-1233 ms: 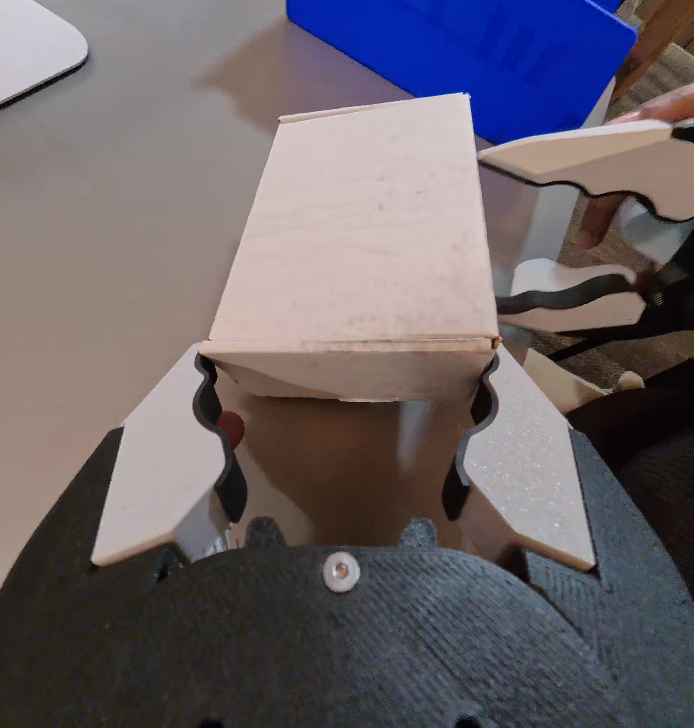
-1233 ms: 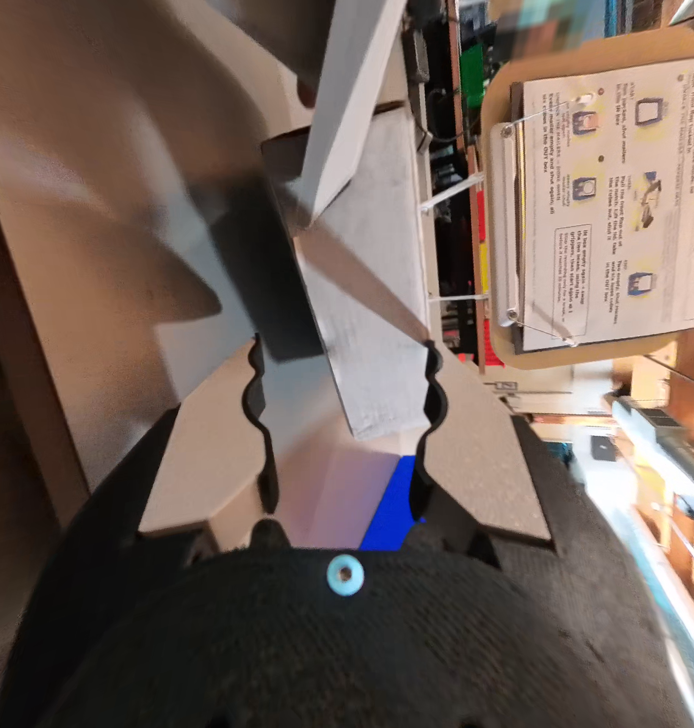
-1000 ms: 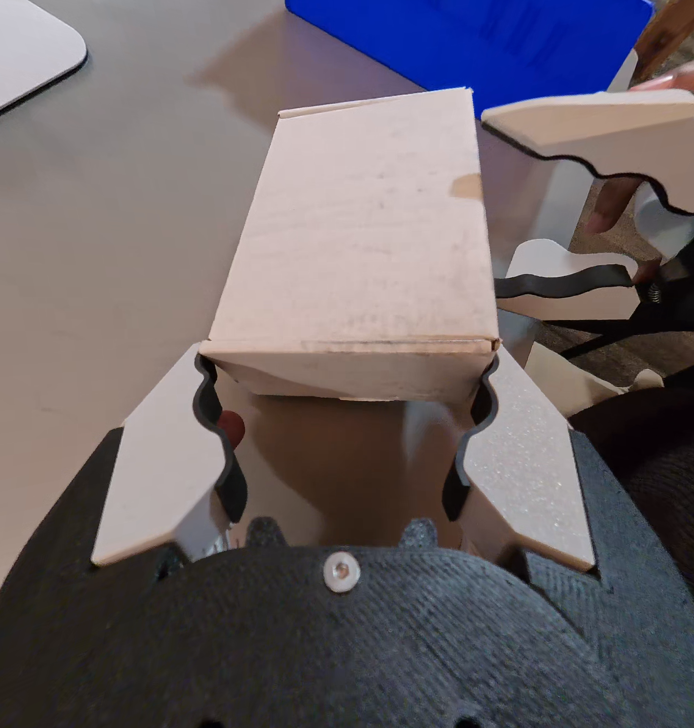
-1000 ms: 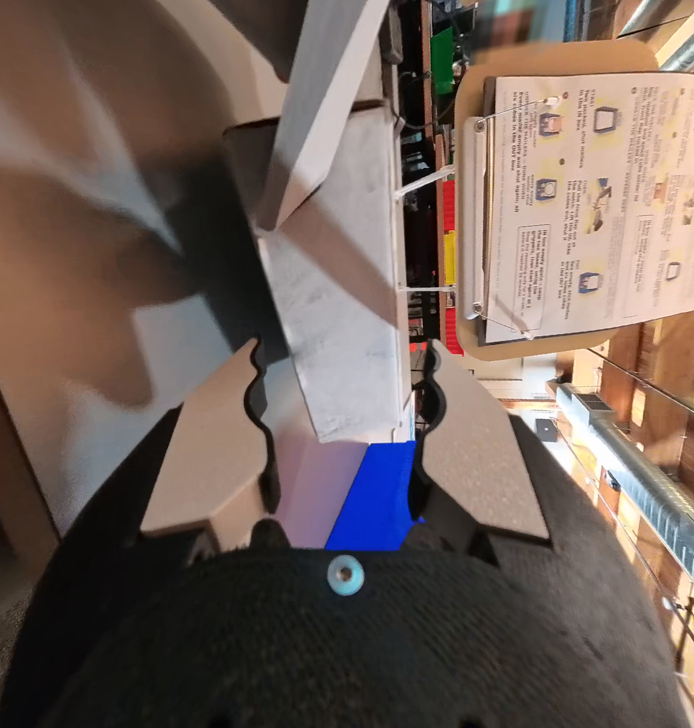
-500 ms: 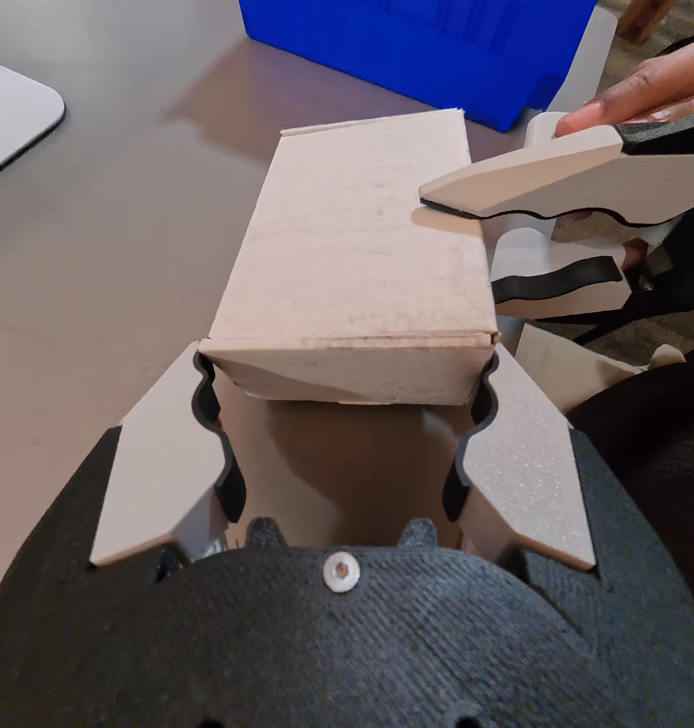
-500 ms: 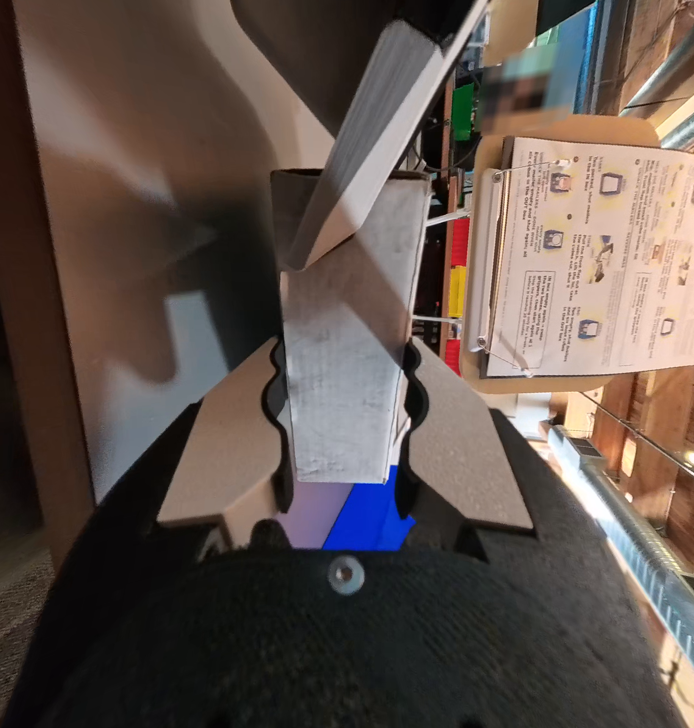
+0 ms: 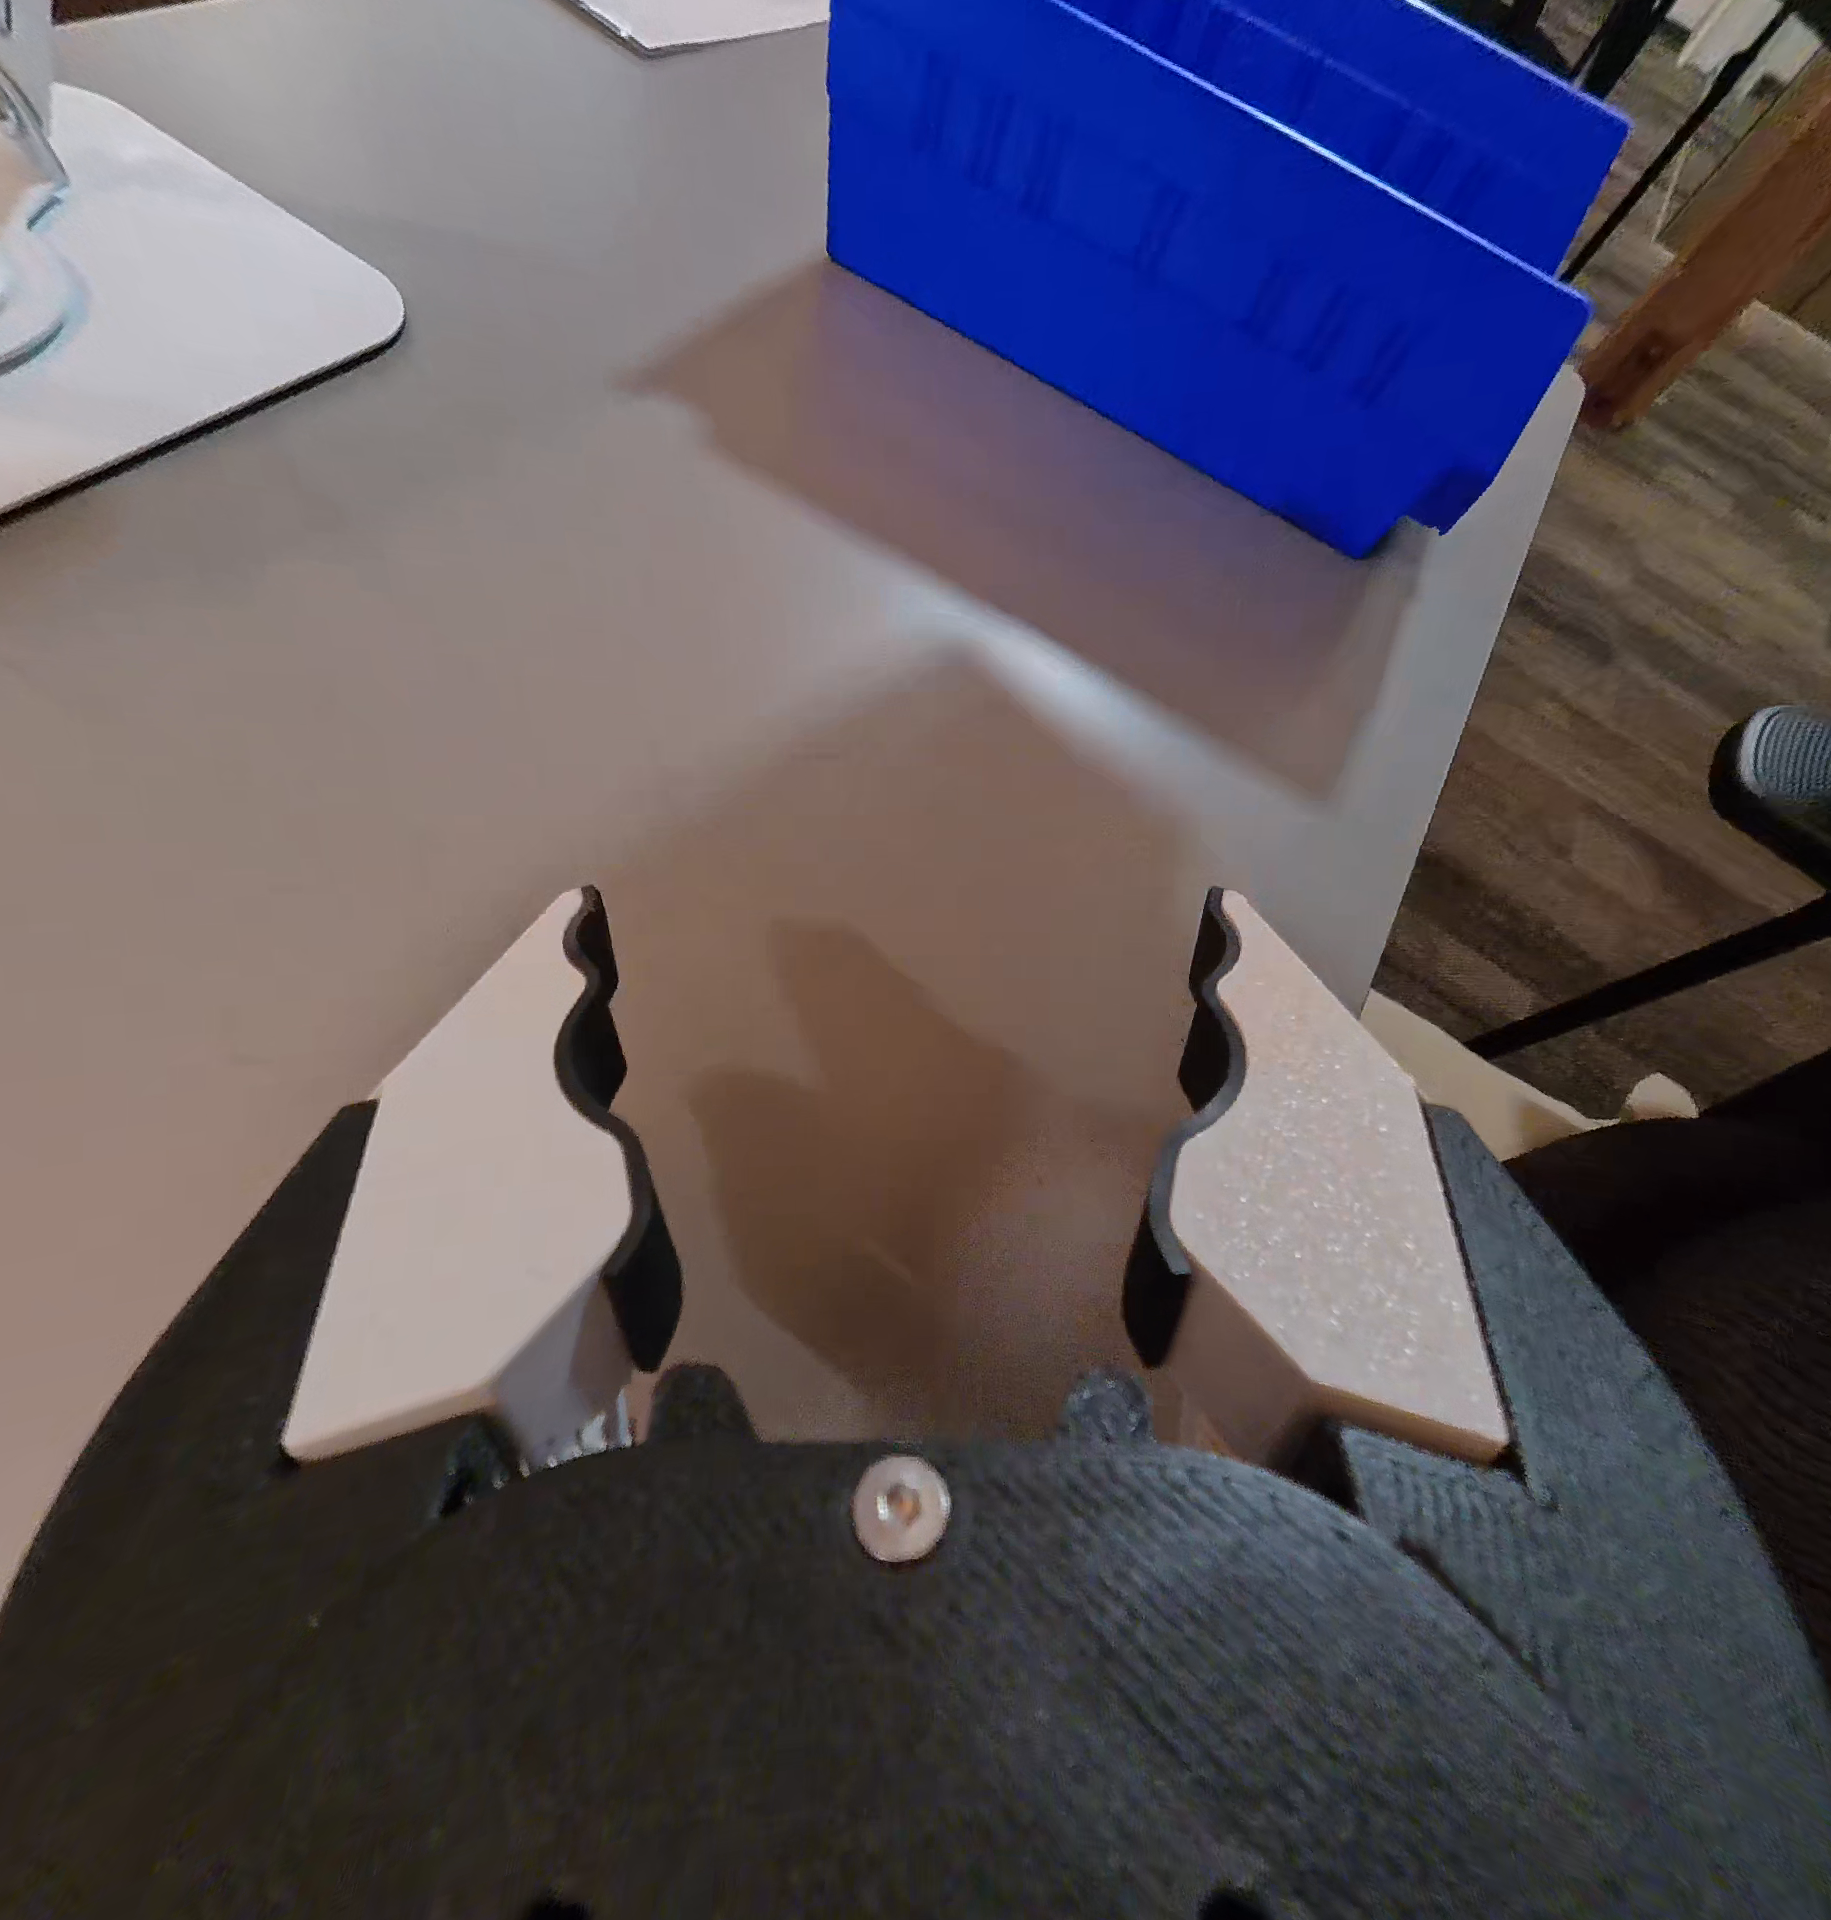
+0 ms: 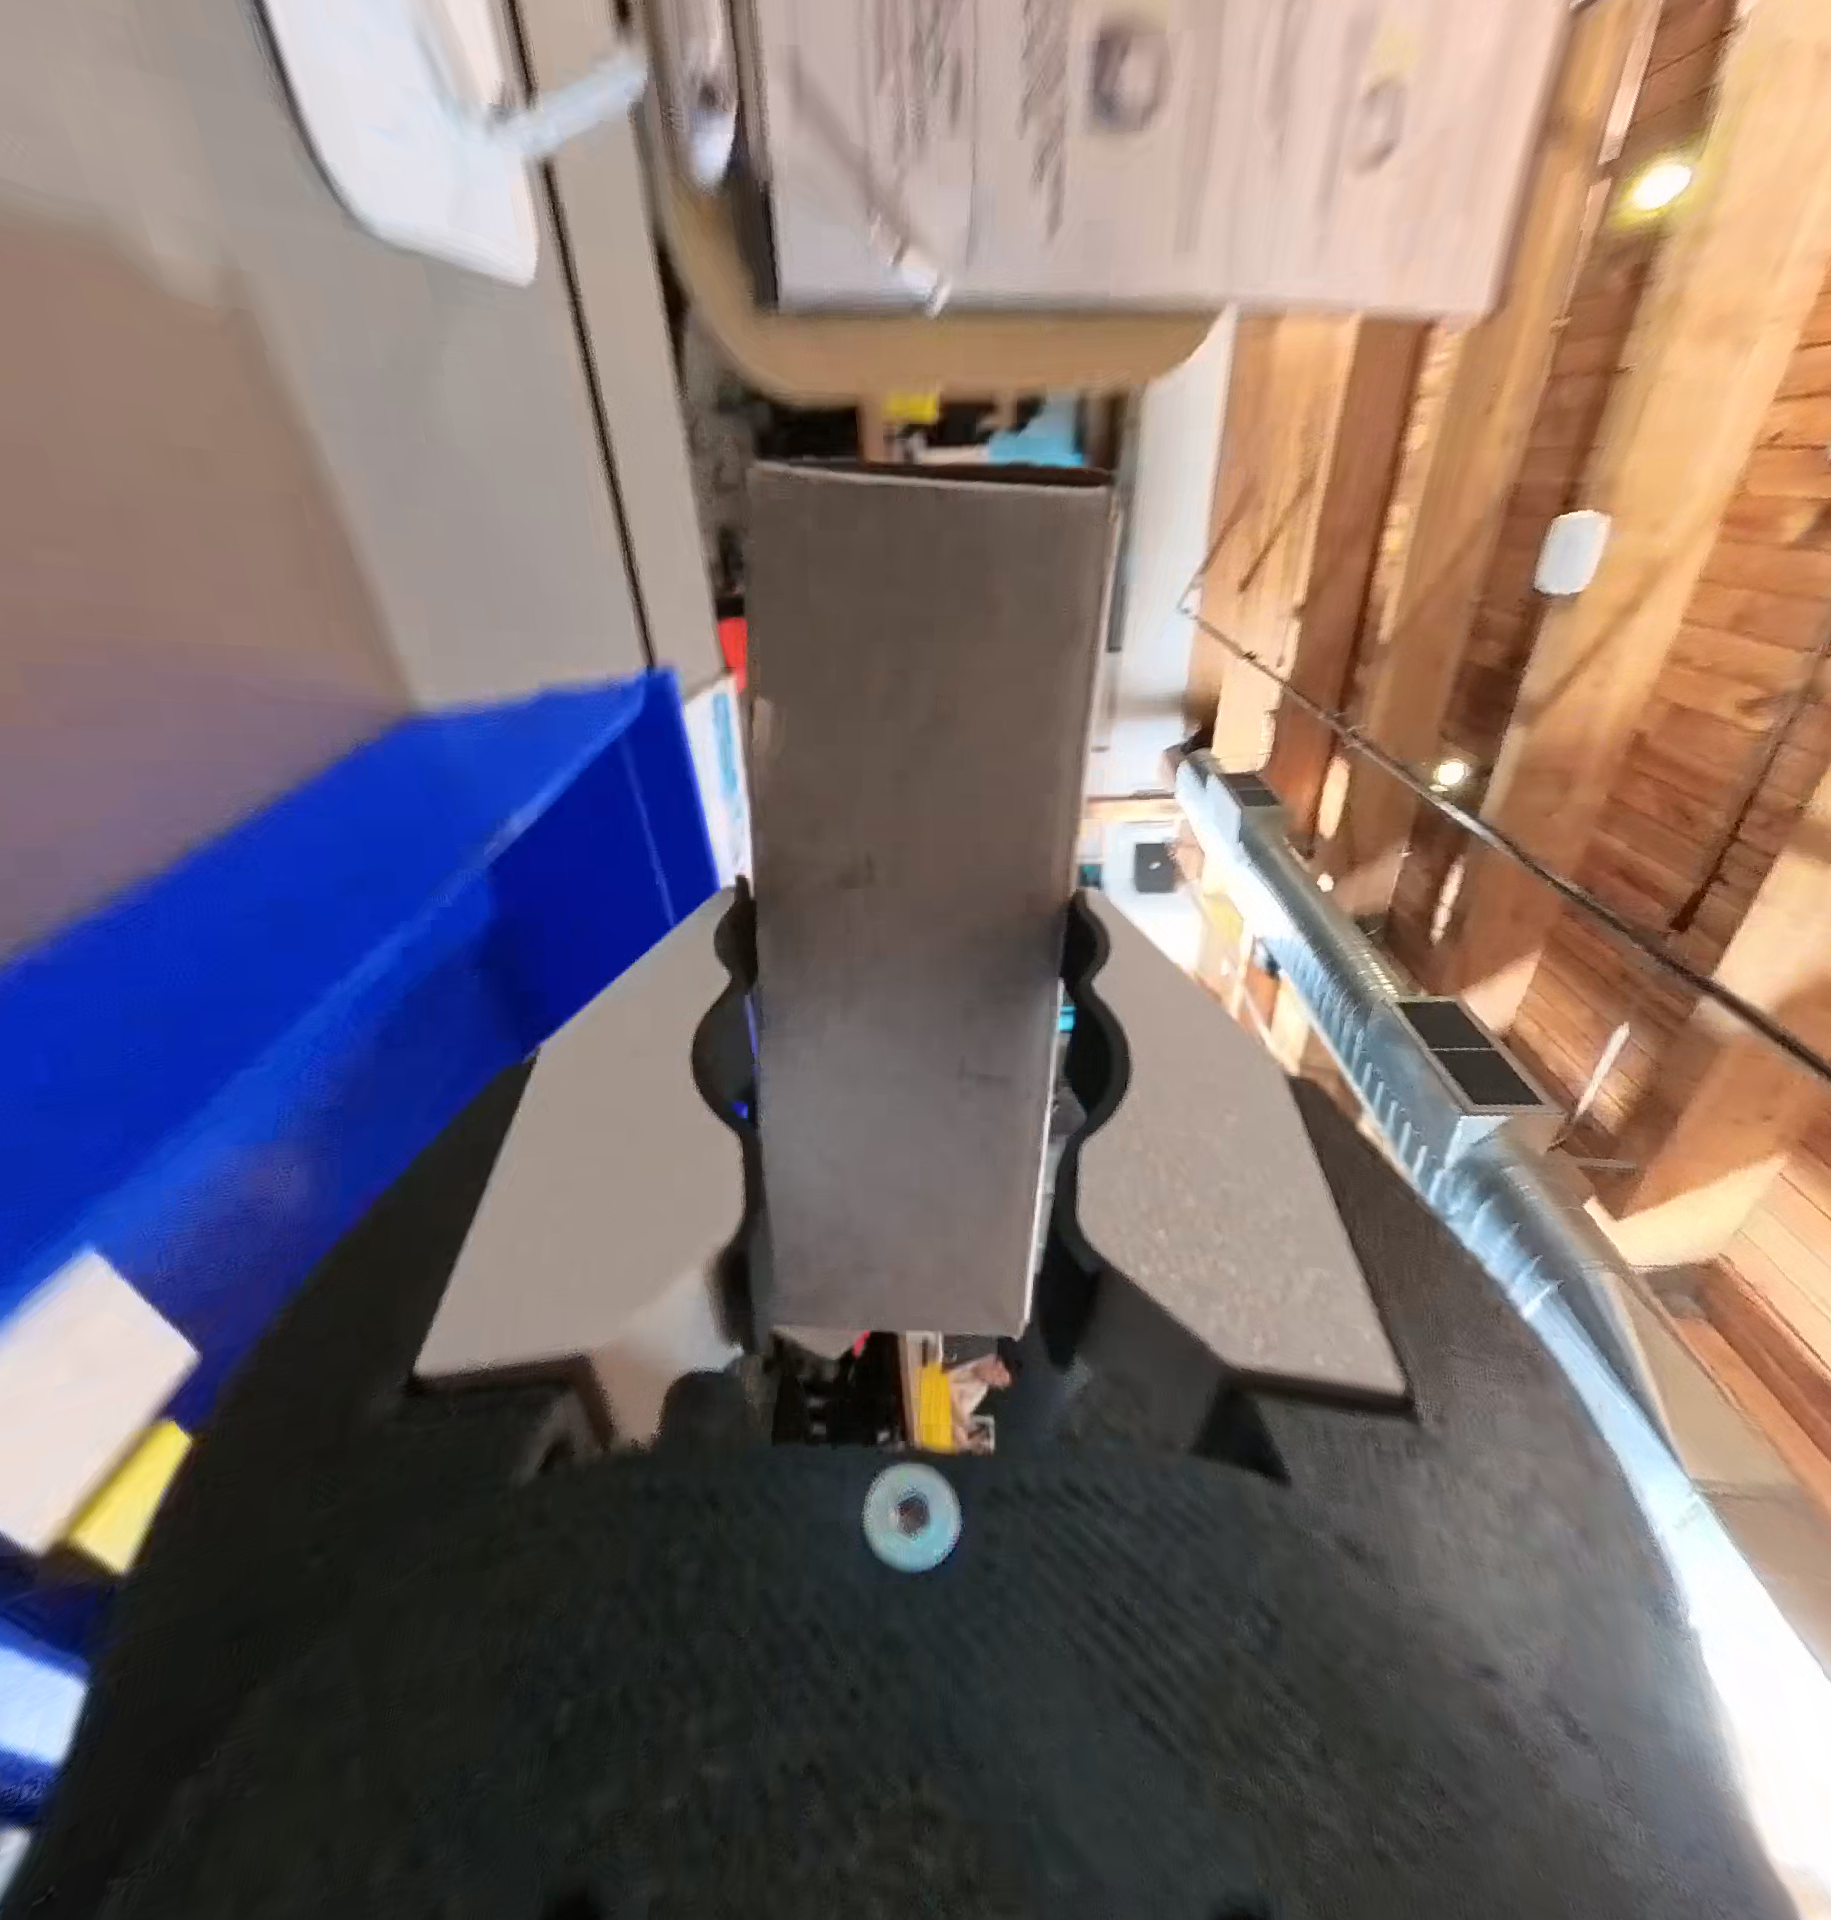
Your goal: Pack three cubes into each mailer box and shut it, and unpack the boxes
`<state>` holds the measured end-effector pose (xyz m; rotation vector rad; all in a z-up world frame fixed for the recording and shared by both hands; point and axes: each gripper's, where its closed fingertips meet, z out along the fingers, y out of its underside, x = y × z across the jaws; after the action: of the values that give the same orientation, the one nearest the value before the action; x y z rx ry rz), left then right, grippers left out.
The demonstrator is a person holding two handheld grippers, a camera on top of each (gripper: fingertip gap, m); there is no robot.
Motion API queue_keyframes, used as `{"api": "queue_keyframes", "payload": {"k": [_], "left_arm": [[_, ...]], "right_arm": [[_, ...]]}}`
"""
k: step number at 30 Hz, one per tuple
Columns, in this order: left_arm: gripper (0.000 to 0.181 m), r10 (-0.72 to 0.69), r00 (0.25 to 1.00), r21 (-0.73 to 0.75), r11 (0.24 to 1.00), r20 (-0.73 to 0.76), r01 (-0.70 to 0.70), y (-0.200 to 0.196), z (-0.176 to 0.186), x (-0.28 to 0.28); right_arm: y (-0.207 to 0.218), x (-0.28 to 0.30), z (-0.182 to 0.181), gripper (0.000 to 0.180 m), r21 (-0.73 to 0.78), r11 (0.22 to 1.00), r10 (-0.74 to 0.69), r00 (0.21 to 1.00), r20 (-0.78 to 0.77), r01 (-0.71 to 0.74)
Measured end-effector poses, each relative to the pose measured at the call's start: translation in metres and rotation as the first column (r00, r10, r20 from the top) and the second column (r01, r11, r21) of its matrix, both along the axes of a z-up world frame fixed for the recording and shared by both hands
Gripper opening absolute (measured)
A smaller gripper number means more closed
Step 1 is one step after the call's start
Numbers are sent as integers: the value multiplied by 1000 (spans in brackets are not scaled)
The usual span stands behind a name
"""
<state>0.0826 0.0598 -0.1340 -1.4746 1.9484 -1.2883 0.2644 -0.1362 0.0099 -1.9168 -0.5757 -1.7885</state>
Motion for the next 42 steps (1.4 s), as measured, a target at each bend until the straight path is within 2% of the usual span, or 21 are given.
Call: {"api": "queue_keyframes", "payload": {"k": [1, 6, 12, 15, 20, 24, 26, 28, 29, 31, 42], "left_arm": [[109, -4, 1000, 16, 1000, 6, 4, -1, 0, 0], [108, -15, 1000, 58, 998, 13, 14, -3, -2, -1], [107, 1, 1000, 49, 999, -11, -1, -2, -10, 1], [107, 1, 1000, 48, 999, -24, 0, -2, -13, 1], [106, 6, 1000, 62, 998, -22, -4, 0, -15, 0], [106, 1, 999, 55, 998, -37, 2, 0, -20, -1], [106, -3, 999, 58, 998, -39, 5, 0, -21, -1], [106, -7, 999, 61, 998, -37, 9, -1, -21, -1], [106, -8, 999, 64, 998, -36, 10, -1, -21, 0], [106, -12, 999, 68, 998, -37, 14, -2, -22, 0], [105, -15, 1000, 91, 996, -24, 17, -4, -20, 0]], "right_arm": [[-11, 19, -9, 59, -37, 999, -18, 999, -29, 16], [-42, 81, -68, 59, -203, 979, -61, 981, -184, 23], [-28, 97, -114, 59, -258, 964, -22, 943, -333, -68], [-31, 107, -131, 60, -264, 963, -62, 911, -408, -53], [-55, 107, -148, 87, -270, 963, -169, 827, -536, 22], [-74, 95, -141, 84, -210, 975, -188, 771, -608, 71], [-83, 85, -142, 72, -200, 976, -199, 721, -664, 85], [-87, 67, -150, 28, -213, 976, -191, 635, -748, 42], [-86, 59, -153, 15, -213, 977, -183, 597, -781, 20], [-82, 53, -158, 3, -212, 977, -172, 558, -812, -7], [-46, 91, -172, 0, -243, 970, -192, 587, -786, -8]]}}
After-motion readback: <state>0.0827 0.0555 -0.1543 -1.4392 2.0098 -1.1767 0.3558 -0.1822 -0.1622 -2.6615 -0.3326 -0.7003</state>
